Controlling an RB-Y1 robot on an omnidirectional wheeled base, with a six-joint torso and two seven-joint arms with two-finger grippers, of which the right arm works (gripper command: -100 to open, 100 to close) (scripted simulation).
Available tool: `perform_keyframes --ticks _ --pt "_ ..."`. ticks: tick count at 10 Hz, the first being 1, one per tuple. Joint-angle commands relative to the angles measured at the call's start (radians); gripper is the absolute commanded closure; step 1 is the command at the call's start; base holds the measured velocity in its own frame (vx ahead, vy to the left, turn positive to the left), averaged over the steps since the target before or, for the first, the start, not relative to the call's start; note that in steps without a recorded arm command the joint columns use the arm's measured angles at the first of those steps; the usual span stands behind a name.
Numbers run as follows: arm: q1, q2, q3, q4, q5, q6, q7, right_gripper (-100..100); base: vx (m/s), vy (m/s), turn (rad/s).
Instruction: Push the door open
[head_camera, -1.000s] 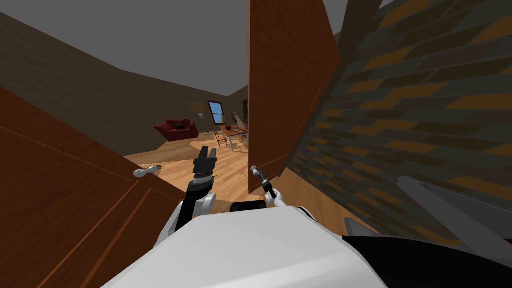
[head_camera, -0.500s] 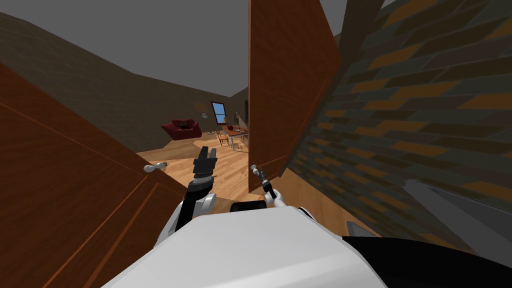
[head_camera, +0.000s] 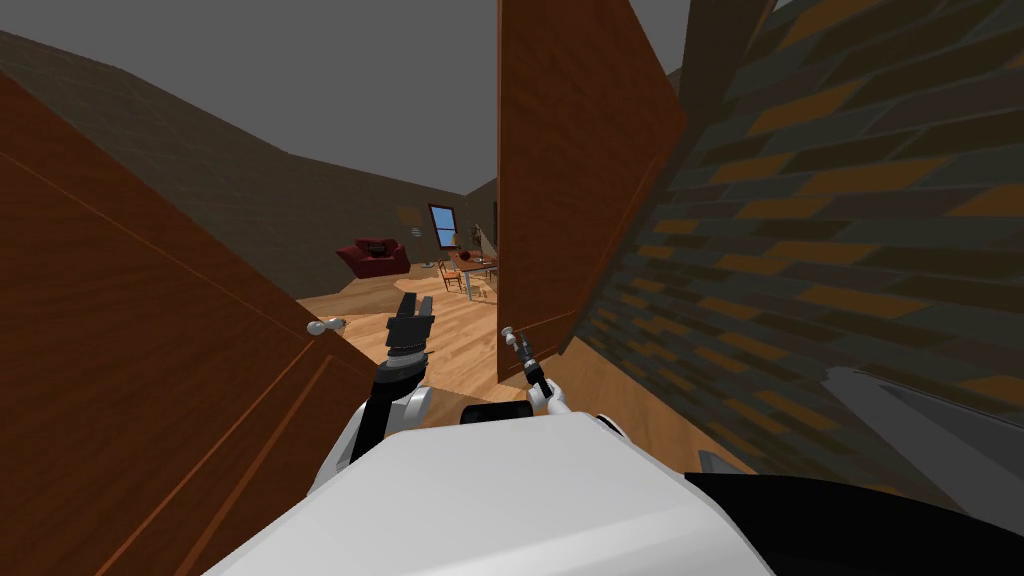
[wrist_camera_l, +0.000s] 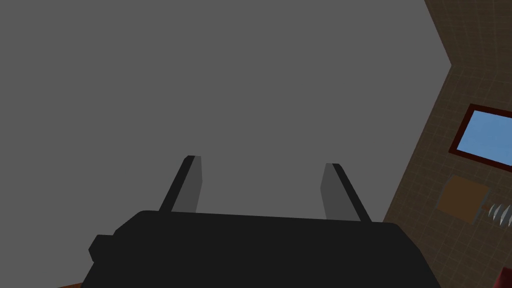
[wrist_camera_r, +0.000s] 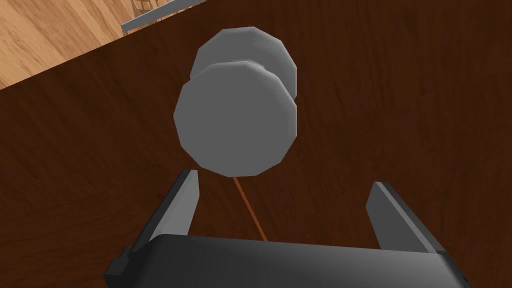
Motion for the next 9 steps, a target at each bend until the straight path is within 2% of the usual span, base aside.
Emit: perform_keyframes --ticks 1,2,3,4,6,7,8,9 --pt "0.003 0.003 0.005 -0.005 -0.03 0.002 -0.05 -100 -0.071 -0.052 0.142" --pt "0.003 0.003 0.005 -0.005 -0.03 0.002 -0.066 -100 -0.054 -0.043 0.041" --pt "0.005 0.006 0.008 -0.008 -0.05 0.004 -0.102 -100 -0.048 -0.033 0.073" --pt "0.005 0.006 0.008 -0.008 -0.05 0.004 -0.108 -100 -0.039 -0.024 0.039" --pt "0.01 0.011 0.015 -0.013 -0.092 0.007 -0.174 -100 -0.057 -0.036 0.11" --pt "0.01 0.011 0.015 -0.013 -0.092 0.007 -0.191 -100 -0.056 -0.044 0.046" --pt "0.012 0.014 0.019 -0.016 -0.113 0.008 -0.226 -100 -0.056 -0.032 0.077" --pt "0.012 0.014 0.019 -0.016 -0.113 0.008 -0.233 -100 -0.04 -0.025 0.042"
